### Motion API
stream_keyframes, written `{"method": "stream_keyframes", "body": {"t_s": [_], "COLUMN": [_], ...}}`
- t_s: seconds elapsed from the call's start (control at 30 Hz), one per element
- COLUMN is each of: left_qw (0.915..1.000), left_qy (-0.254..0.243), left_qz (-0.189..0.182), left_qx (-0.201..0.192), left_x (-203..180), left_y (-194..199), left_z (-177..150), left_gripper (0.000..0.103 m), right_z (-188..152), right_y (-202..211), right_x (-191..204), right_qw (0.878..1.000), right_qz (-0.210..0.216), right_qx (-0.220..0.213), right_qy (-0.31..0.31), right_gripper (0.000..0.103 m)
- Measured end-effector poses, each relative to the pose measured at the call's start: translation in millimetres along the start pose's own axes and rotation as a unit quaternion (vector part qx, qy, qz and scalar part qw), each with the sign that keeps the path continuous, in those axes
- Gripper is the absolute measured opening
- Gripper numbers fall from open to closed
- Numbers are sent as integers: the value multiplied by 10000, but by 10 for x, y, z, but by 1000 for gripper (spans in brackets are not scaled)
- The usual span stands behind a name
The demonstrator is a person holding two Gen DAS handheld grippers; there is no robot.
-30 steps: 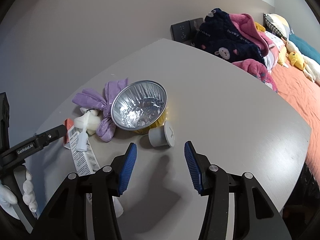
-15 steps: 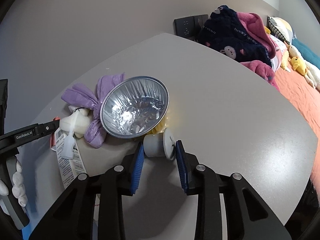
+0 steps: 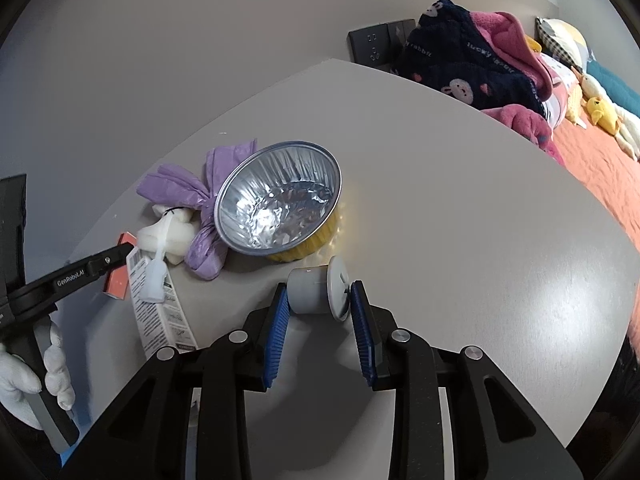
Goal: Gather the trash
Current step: 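Grasp the pink-red box with the left tool while the right tool grasps the white cap, then carry the pink-red box and white cap over the trash bag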
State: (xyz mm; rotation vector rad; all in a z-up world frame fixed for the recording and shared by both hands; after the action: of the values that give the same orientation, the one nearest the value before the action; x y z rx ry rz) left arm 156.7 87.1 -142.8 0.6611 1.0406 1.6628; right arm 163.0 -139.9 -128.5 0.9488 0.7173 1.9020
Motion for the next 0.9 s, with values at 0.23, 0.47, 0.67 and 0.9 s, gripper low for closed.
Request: {"method": "stream_keyframes", "body": {"t_s": [0.23,0.47,0.67,0.9], "left_qw": [9999,9993,9980,9951], "left_qy": [-36,-139,-284,-526], "left_qz": [-116,-312,-508,-757], "left_qx": [-56,-153,-234,-351], "left_x": [-77,-191,-385,-692], "left_y": [154,394,582,798], "left_z": [-45,-153,-244,-337], "left_gripper": [19,19,19,19], "right_z": [-14,-40,-102,-196], "right_y": [177,480,707,998], "right_x": [34,79,67,26], "right_qw": [9998,9993,9988,9979], "right_qz": [142,240,260,286], "right_qx": [-87,-276,-409,-573], "right_qy": [-66,-36,-31,-72], "right_gripper": [33,33,33,33]}}
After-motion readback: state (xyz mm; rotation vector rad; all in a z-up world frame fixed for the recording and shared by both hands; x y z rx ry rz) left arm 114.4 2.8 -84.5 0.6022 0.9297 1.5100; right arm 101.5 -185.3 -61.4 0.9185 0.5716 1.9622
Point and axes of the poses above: each gripper's, at about its wrist camera, not at the fingertips, and y roughly against the way its jaws point, x to its left, z to its top, the point moved 8 cm from there along -y, roughly the way its jaws point, and after that the axes turned 7 degrees about z, right-handed, at the moved point
